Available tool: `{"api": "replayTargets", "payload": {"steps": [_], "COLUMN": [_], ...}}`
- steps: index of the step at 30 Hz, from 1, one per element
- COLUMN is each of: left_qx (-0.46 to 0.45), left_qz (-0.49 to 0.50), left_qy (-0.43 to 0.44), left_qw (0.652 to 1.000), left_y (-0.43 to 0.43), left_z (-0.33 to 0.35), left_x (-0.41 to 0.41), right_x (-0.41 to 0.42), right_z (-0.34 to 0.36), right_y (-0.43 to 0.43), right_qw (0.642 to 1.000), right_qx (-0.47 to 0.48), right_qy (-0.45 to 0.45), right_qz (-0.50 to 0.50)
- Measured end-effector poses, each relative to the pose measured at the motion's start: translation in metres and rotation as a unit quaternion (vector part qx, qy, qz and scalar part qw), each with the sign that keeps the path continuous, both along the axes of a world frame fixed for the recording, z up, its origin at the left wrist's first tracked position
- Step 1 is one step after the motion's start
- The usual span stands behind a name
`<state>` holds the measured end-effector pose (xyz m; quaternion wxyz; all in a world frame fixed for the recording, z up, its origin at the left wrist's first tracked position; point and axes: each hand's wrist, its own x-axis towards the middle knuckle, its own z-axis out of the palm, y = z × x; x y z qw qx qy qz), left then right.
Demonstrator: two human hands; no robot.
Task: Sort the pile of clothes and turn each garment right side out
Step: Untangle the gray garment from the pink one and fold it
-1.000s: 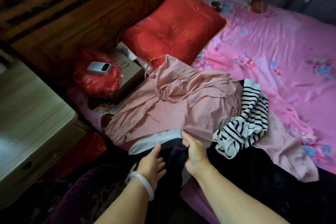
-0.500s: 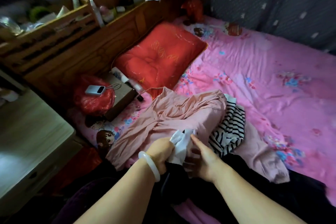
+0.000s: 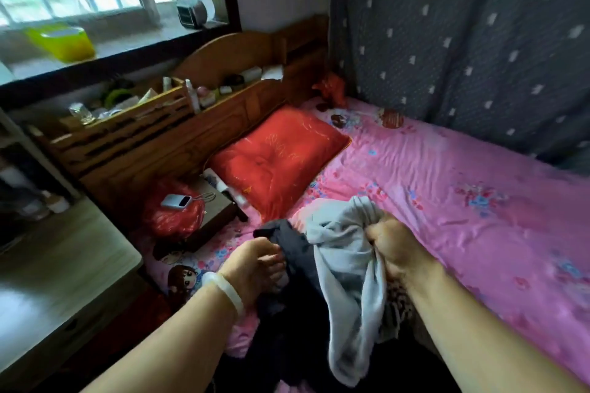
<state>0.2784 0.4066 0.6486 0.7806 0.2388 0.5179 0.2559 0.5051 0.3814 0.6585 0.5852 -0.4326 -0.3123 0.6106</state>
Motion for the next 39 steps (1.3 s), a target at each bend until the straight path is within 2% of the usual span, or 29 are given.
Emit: {"api": "replayTargets", "payload": {"steps": [2, 5, 7, 10, 12, 13, 15, 17, 19, 22, 24, 25, 26, 27, 30, 32, 34, 36, 39], "left_qx": [0.019, 0.024, 0.06, 0.102, 0.098, 0.107, 0.148, 0.195, 0.207, 0.21, 0.201, 0.205, 0.207, 0.21, 0.264, 0.355, 0.442, 0.496, 0.517], "left_qz": [-0.007, -0.076, -0.072, -0.107, -0.101, -0.072, -0.015, -0.006, -0.013, -0.059, -0.141, -0.205, -0.256, -0.267, -0.158, -0.163, -0.187, -0.169, -0.111], "left_qy": [-0.01, -0.145, -0.096, 0.015, 0.039, 0.039, 0.034, 0.013, -0.016, -0.058, -0.011, 0.06, 0.132, 0.191, 0.318, 0.325, 0.349, 0.396, 0.428], "left_qw": [1.0, 0.986, 0.991, 0.989, 0.989, 0.991, 0.988, 0.981, 0.978, 0.974, 0.969, 0.955, 0.935, 0.921, 0.897, 0.861, 0.805, 0.754, 0.733], "left_y": [0.0, -0.008, -0.015, -0.032, -0.039, -0.041, -0.038, -0.036, -0.04, -0.049, -0.054, -0.054, -0.054, -0.051, -0.042, -0.044, -0.047, -0.044, -0.038], "left_z": [0.022, 0.042, 0.045, 0.056, 0.057, 0.059, 0.057, 0.055, 0.059, 0.06, 0.06, 0.061, 0.065, 0.065, 0.062, 0.069, 0.075, 0.074, 0.079], "left_x": [0.009, 0.039, 0.059, 0.081, 0.086, 0.089, 0.092, 0.094, 0.1, 0.111, 0.11, 0.107, 0.102, 0.099, 0.093, 0.095, 0.101, 0.107, 0.111], "right_x": [0.0, -0.005, -0.019, -0.023, -0.012, -0.001, 0.024, 0.049, 0.062, 0.055, 0.056, 0.056, 0.056, 0.057, 0.055, 0.054, 0.052, 0.053, 0.061], "right_z": [0.028, 0.061, 0.07, 0.058, 0.062, 0.071, 0.085, 0.072, 0.053, 0.054, 0.06, 0.065, 0.069, 0.071, 0.069, 0.071, 0.077, 0.083, 0.093], "right_y": [-0.013, -0.043, -0.06, -0.075, -0.081, -0.085, -0.088, -0.077, -0.061, -0.046, -0.037, -0.035, -0.035, -0.035, -0.041, -0.045, -0.047, -0.048, -0.052], "right_qw": [0.996, 0.964, 0.926, 0.881, 0.845, 0.844, 0.895, 0.95, 0.963, 0.972, 0.981, 0.98, 0.975, 0.97, 0.952, 0.942, 0.93, 0.923, 0.923], "right_qx": [0.08, 0.171, 0.195, 0.144, 0.084, 0.051, -0.026, -0.125, -0.216, -0.215, -0.163, -0.141, -0.127, -0.11, -0.059, -0.029, 0.004, 0.027, 0.029], "right_qy": [-0.012, -0.144, -0.212, -0.274, -0.322, -0.313, -0.231, -0.151, -0.092, -0.079, -0.102, -0.132, -0.169, -0.21, -0.299, -0.334, -0.366, -0.38, -0.383], "right_qz": [0.047, 0.144, 0.244, 0.358, 0.42, 0.432, 0.382, 0.243, 0.132, 0.055, -0.019, -0.049, -0.063, -0.058, -0.017, 0.006, 0.037, 0.05, 0.018]}}
